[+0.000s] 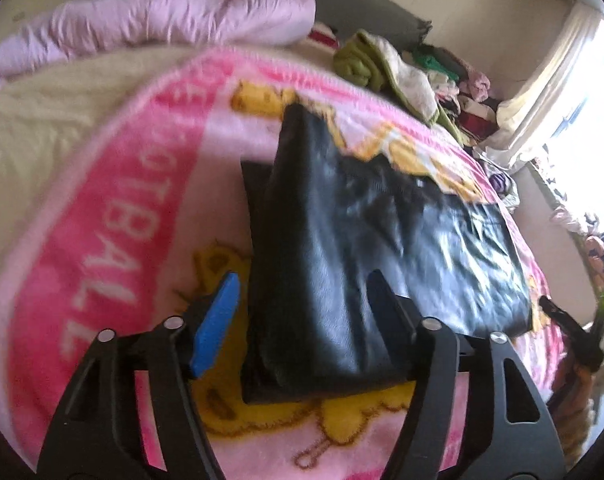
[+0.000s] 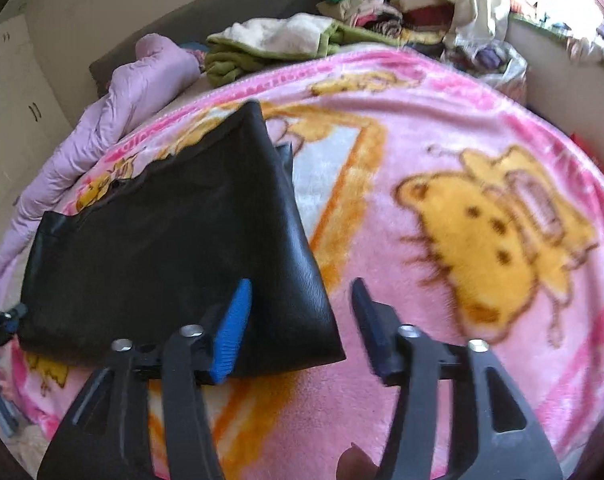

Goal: Fold large clothes
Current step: 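Open both tools and release the folded jacket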

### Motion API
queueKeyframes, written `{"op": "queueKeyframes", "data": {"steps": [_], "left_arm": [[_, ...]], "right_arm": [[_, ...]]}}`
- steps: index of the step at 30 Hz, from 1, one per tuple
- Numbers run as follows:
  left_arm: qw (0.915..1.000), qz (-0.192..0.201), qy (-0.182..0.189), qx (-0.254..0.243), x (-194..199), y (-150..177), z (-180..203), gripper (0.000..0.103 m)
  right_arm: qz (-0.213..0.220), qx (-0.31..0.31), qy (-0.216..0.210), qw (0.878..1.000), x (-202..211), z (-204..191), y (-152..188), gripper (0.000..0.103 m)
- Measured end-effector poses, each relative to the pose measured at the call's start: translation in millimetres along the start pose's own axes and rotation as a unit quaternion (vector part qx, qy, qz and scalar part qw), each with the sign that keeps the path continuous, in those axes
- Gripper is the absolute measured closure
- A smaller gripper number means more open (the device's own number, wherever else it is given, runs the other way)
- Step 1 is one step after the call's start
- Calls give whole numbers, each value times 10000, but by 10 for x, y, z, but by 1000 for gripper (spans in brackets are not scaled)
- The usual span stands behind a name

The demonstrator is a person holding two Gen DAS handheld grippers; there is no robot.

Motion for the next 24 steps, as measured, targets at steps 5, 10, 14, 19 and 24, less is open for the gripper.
{"op": "queueKeyframes", "data": {"steps": [5, 10, 14, 19, 24], "left_arm": [[9991, 101, -85, -398, 27, -131, 288, 41], [9937, -104, -139, -1110, -204, -158, 770, 41], [9896, -259, -226, -1398, -423, -153, 942, 41], [9880, -461, -356, -1433, -636, -160, 973, 35], [9868, -544, -520, -1433, -797, -246, 930, 32]], "right_arm": [[254, 455, -220, 9984, 120, -280, -70, 44], [187, 1100, -380, 9930, -15, -708, -108, 44], [49, 1463, -485, 9880, -175, -1008, -129, 44], [-28, 1638, -544, 9850, -290, -1243, -162, 44], [-76, 1673, -557, 9843, -408, -1373, -213, 43]]}}
Point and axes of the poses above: each gripper's, at about its wrist camera, not at the fingertips, and x roughly against the way its jaws point, z to its right, y to its underside, the point moved 2 cm from there along -x, roughly the way its jaws point, and after that the axes turned 4 degrees about -x, right-handed, at the moved point
